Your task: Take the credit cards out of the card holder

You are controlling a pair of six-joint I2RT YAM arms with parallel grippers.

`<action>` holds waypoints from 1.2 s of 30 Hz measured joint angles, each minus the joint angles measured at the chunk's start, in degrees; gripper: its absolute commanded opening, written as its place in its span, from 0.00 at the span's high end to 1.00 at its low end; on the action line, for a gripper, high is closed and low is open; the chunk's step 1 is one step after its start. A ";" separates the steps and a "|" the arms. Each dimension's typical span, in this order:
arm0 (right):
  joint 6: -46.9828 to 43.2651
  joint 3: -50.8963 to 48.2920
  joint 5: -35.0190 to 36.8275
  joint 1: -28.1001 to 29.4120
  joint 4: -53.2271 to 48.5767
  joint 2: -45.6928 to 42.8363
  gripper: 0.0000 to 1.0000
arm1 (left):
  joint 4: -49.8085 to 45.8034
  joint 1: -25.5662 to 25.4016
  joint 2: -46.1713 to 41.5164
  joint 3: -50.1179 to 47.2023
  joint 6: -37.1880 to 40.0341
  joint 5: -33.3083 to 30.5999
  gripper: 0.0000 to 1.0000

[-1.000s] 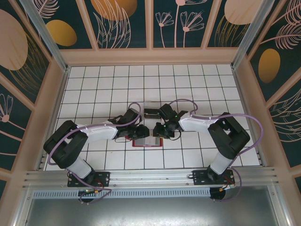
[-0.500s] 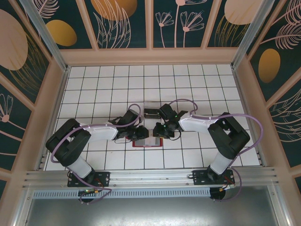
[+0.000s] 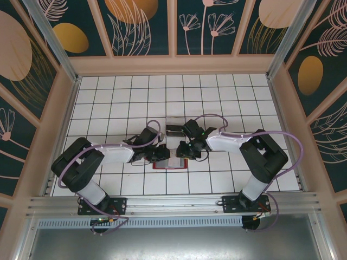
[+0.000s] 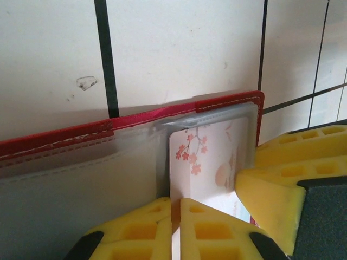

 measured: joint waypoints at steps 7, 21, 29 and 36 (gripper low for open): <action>0.02 0.00 0.00 0.00 0.02 0.00 0.71 | 0.04 0.26 -1.77 -0.72 0.02 0.00 0.94; 0.02 0.00 0.15 0.13 0.04 0.00 0.69 | -1.31 0.98 -7.04 -3.21 0.35 -0.37 0.97; 0.02 0.11 0.37 0.24 0.00 0.00 0.69 | -3.93 1.03 -9.99 -3.58 1.20 -1.70 0.98; 0.02 0.17 0.37 0.24 0.00 0.00 0.69 | -6.27 1.03 -10.99 -3.58 2.49 -2.78 0.99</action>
